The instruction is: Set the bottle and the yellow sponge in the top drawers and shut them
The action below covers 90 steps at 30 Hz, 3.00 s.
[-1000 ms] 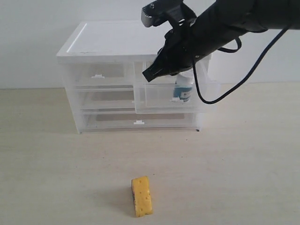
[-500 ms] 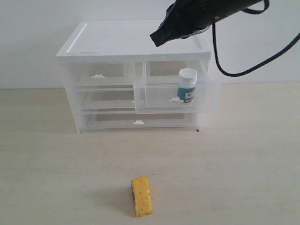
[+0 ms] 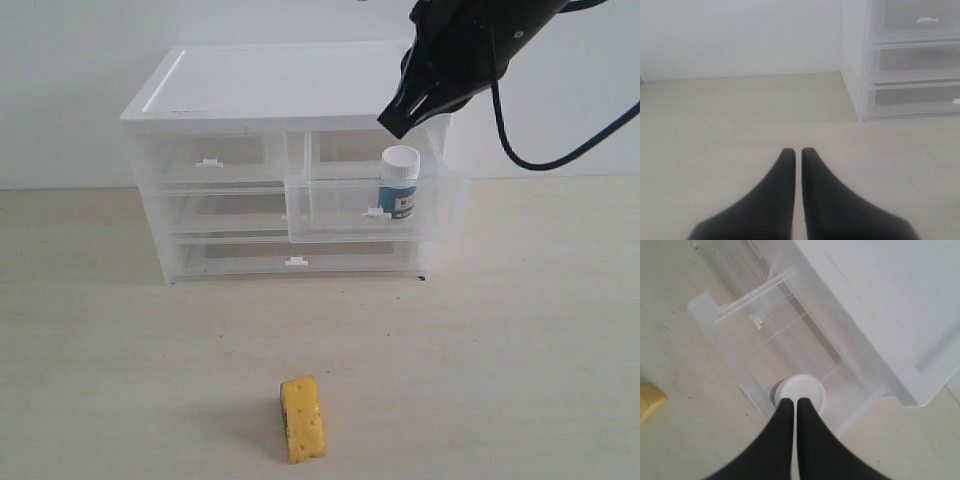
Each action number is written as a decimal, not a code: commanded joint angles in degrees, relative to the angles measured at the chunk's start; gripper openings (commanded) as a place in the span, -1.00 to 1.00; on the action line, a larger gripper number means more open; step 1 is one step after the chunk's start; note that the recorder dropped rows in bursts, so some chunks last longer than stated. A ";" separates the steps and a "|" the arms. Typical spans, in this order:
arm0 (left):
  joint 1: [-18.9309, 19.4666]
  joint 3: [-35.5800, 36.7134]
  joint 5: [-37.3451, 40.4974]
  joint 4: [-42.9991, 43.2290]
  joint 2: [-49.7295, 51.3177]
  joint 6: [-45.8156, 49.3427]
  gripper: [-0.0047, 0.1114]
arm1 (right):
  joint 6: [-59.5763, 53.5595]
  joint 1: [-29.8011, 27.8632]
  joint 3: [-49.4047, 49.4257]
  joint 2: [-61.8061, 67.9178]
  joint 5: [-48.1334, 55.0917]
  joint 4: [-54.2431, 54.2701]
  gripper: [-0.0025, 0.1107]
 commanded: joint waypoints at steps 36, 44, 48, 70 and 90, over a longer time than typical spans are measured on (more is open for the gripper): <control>0.25 0.21 -0.05 -0.41 -0.18 -0.08 -0.84 | -3.30 -0.02 -3.24 12.89 -21.36 17.25 -0.96; 0.25 0.21 -0.05 -0.41 -0.18 -0.08 -0.84 | 7.26 -0.02 -3.24 3.89 -9.17 4.98 -0.96; 0.25 0.21 -0.05 -0.41 -0.18 -0.08 -0.84 | 0.46 -0.02 -3.24 3.41 6.76 5.09 -0.96; 0.25 0.21 -0.05 -0.41 -0.18 -0.08 -0.84 | -39.70 -0.02 -3.24 3.89 13.16 10.20 0.02; 0.25 0.21 -0.05 -0.41 -0.18 -0.08 -0.84 | -39.83 -0.02 -3.24 11.06 5.52 7.61 0.00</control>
